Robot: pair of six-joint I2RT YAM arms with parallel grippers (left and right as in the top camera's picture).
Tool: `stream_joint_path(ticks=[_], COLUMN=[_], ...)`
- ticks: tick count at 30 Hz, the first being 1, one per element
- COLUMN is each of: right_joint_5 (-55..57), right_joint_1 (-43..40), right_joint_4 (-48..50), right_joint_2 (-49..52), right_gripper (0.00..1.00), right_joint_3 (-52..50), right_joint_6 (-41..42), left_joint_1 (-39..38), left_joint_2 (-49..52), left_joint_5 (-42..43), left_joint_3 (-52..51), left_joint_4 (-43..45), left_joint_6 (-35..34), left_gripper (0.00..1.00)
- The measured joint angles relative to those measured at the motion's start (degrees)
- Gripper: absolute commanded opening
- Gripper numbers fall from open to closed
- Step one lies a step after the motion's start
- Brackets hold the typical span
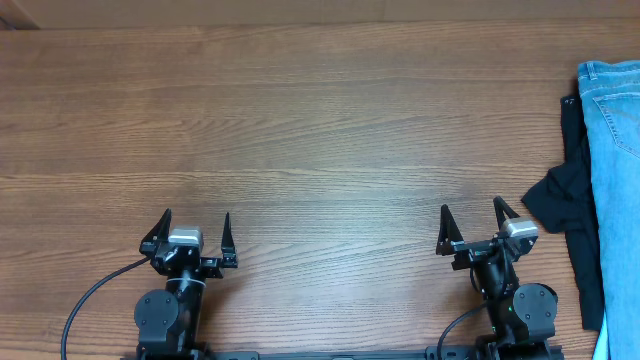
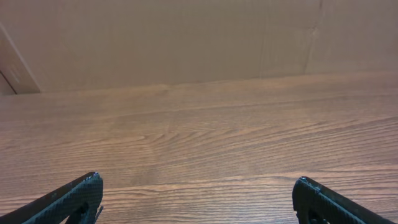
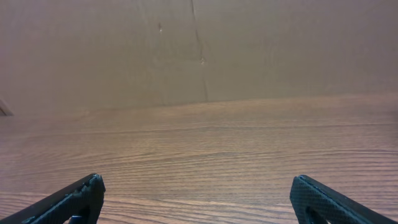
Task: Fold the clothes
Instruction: 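Raise both arms from rest and move the right gripper toward the clothes pile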
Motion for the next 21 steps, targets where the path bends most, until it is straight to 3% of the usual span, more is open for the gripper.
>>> stream_joint_path(ticks=[21], right_joint_5=[-0.02], right_joint_1=[0.00], right_joint_4=[0.00], right_joint_2=[0.00], right_gripper=[1.00], right_joint_3=[0.00], right_joint_6=[-0.04], left_joint_1=[0.00], left_joint_2=[0.00], left_joint_5=[1.99], left_joint_3=[0.00], left_joint_4=[0.02], left_joint_6=[-0.04], left_gripper=[1.00])
